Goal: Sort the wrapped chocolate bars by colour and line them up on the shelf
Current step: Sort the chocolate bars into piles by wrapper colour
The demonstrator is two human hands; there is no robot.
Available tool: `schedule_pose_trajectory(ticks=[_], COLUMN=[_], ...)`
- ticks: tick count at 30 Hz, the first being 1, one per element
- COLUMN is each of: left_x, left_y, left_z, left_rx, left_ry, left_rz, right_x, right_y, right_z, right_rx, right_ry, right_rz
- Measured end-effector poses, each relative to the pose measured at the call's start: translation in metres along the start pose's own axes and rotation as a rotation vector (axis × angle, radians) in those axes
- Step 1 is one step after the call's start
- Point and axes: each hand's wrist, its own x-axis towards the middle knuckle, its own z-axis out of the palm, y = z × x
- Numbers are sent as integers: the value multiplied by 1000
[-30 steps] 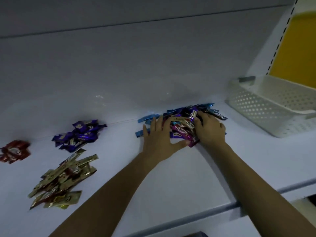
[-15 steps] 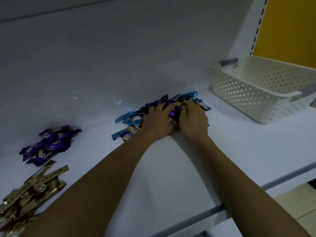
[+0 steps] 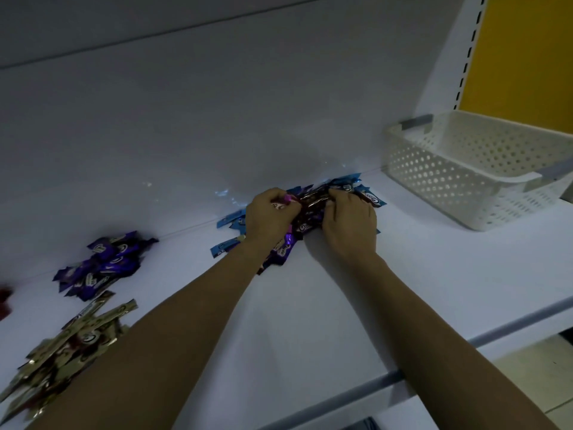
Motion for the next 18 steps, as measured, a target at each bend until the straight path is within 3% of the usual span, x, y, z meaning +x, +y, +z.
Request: schedule_pose_trajectory(ticks=[4,7,8,13,15,18], left_x=[-1,-10,-15,-42,-51,-62], left_y=[16,34,39,49,46,37], left_z=[-18,-36,-43,-76,-89,-111], left_rx=[-380,-632,-696,-833,-858,-876], left_ry=[70,31,-6,-140,-149,-116], left_rz=[-269,-416,-430,-399,-390,-376], right_x=[-3,-10,-12,-21,-26,-36], right_y=[-7,-12,-13,-60,-83,-112], right_z=[-6,-2,-1,-33,-38,-35], right_rx=[147,127,126,921,1059,1080], right_ry=[79,8,-14,-371,-465,-483], right_rz=[-122,-186,-210,16,57,97])
